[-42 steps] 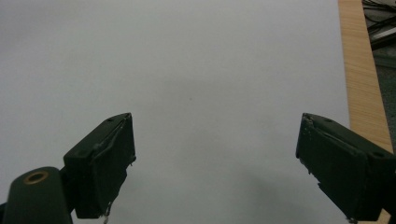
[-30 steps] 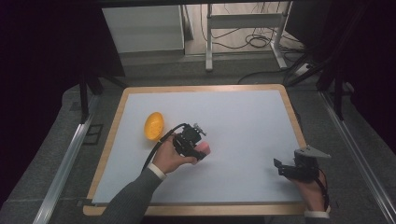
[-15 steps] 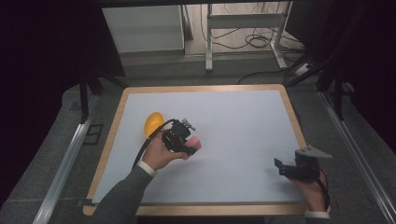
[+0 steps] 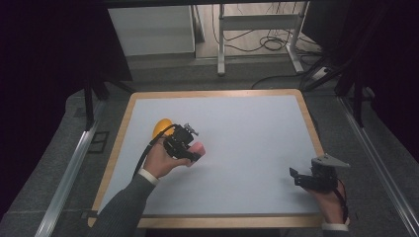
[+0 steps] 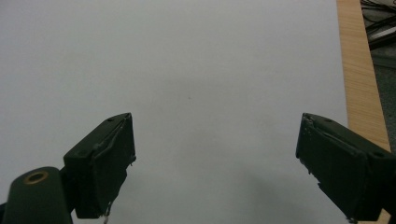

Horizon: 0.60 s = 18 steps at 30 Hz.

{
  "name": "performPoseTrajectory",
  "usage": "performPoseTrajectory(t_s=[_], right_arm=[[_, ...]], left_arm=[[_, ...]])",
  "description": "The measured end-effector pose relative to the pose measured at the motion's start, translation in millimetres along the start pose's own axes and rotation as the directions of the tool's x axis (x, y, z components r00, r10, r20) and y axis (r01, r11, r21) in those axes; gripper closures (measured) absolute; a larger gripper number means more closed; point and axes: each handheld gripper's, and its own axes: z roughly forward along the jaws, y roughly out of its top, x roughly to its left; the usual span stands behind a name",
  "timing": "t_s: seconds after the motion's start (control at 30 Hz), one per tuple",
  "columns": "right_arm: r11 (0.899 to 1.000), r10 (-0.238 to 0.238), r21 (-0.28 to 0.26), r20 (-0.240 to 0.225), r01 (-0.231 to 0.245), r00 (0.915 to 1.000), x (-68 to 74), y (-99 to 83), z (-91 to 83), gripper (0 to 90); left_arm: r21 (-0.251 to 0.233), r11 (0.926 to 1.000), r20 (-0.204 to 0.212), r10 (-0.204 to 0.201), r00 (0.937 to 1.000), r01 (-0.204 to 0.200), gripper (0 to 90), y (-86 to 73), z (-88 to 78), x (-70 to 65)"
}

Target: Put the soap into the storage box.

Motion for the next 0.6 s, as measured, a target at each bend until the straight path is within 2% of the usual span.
performPoseTrajectory(t_s=[0.6], right_arm=[[1.000, -0.002, 0.005, -0.002, 0.002, 1.0000, 0.3, -0.3, 0.9, 11.3]], left_arm=[[-0.004, 0.9996, -0.022, -0.026, 0.9994, 0.026, 60.4, -2.4, -5.8, 15.9]])
